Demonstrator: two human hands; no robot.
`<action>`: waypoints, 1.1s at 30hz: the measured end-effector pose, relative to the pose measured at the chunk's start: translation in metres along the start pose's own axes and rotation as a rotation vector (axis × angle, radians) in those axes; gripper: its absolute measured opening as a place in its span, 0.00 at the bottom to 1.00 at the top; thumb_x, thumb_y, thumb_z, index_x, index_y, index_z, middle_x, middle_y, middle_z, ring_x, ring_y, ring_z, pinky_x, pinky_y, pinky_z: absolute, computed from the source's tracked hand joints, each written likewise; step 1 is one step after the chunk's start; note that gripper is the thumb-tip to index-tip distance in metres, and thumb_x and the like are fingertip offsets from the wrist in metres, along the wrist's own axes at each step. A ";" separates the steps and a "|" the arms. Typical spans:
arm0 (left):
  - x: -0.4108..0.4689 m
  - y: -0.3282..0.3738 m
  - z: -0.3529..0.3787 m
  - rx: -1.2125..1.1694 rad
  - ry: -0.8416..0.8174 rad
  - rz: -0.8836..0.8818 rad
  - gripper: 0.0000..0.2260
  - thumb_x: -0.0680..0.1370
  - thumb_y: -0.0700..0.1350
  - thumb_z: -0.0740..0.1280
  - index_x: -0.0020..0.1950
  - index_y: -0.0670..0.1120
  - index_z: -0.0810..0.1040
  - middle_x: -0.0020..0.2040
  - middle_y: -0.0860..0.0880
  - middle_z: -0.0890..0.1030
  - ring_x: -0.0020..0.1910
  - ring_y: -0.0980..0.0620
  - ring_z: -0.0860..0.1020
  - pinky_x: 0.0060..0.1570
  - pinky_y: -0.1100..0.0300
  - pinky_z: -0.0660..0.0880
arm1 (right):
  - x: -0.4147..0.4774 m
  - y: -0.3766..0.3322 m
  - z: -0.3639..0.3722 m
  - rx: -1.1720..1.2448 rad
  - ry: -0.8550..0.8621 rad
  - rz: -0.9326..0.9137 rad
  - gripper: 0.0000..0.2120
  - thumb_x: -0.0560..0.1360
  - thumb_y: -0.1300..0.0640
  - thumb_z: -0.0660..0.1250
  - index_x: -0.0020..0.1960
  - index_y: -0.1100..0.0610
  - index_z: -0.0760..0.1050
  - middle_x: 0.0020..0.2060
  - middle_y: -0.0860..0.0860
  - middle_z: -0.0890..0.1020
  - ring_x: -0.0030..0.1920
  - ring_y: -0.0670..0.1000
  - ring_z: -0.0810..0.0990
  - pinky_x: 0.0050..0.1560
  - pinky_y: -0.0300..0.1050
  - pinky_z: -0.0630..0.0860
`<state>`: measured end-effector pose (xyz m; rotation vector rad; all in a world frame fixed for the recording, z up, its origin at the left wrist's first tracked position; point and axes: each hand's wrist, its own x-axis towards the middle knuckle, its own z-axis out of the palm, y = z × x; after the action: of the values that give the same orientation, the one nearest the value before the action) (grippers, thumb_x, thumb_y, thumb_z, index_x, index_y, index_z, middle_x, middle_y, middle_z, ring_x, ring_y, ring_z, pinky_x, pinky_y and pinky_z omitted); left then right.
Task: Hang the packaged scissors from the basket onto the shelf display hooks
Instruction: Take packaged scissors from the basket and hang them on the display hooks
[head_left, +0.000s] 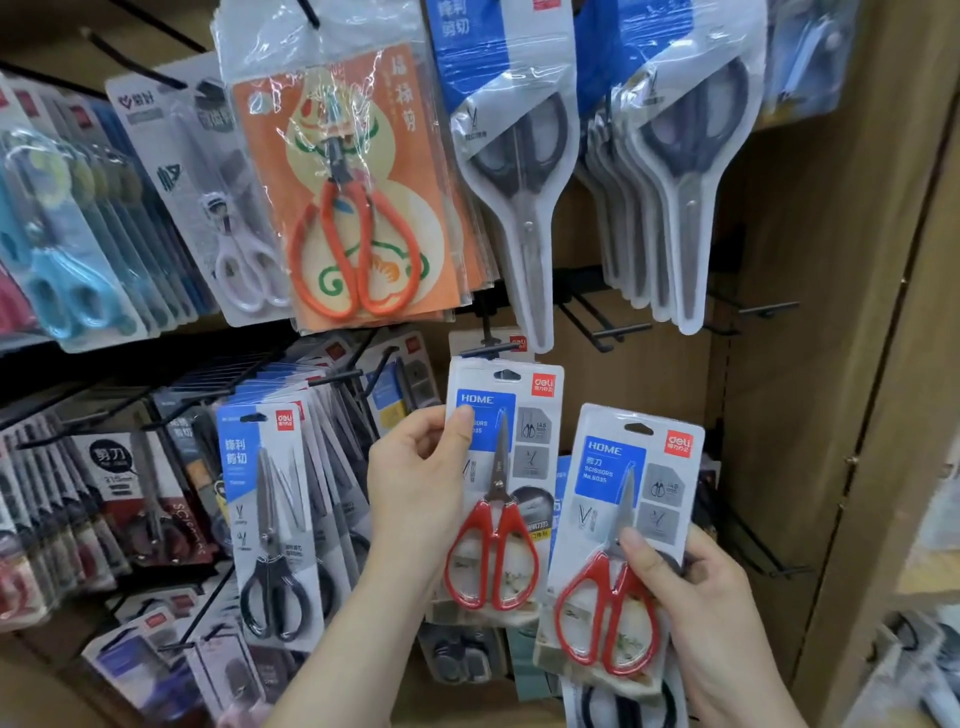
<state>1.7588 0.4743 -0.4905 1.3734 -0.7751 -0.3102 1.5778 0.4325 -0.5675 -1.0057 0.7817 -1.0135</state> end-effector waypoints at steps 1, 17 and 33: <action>0.000 0.001 0.001 0.000 0.011 -0.003 0.10 0.80 0.46 0.68 0.41 0.51 0.85 0.43 0.49 0.87 0.46 0.45 0.85 0.53 0.40 0.81 | 0.000 0.000 -0.001 0.002 0.011 -0.011 0.18 0.66 0.53 0.72 0.56 0.51 0.80 0.47 0.52 0.87 0.47 0.55 0.87 0.51 0.58 0.81; 0.051 -0.027 0.028 0.213 0.153 -0.066 0.12 0.81 0.52 0.65 0.48 0.43 0.77 0.36 0.53 0.76 0.36 0.54 0.74 0.40 0.61 0.69 | 0.001 0.002 -0.010 -0.063 0.064 -0.093 0.16 0.65 0.49 0.71 0.52 0.50 0.81 0.44 0.49 0.88 0.45 0.53 0.87 0.50 0.61 0.82; -0.032 -0.039 0.017 0.090 -0.178 0.046 0.09 0.74 0.55 0.74 0.47 0.51 0.84 0.47 0.50 0.86 0.49 0.51 0.84 0.51 0.48 0.81 | 0.005 0.009 0.013 -0.129 -0.038 -0.199 0.09 0.66 0.54 0.73 0.46 0.49 0.84 0.41 0.47 0.88 0.43 0.49 0.87 0.39 0.44 0.84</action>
<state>1.7334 0.4733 -0.5375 1.4232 -0.9765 -0.3686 1.5944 0.4331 -0.5719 -1.2293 0.7328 -1.1209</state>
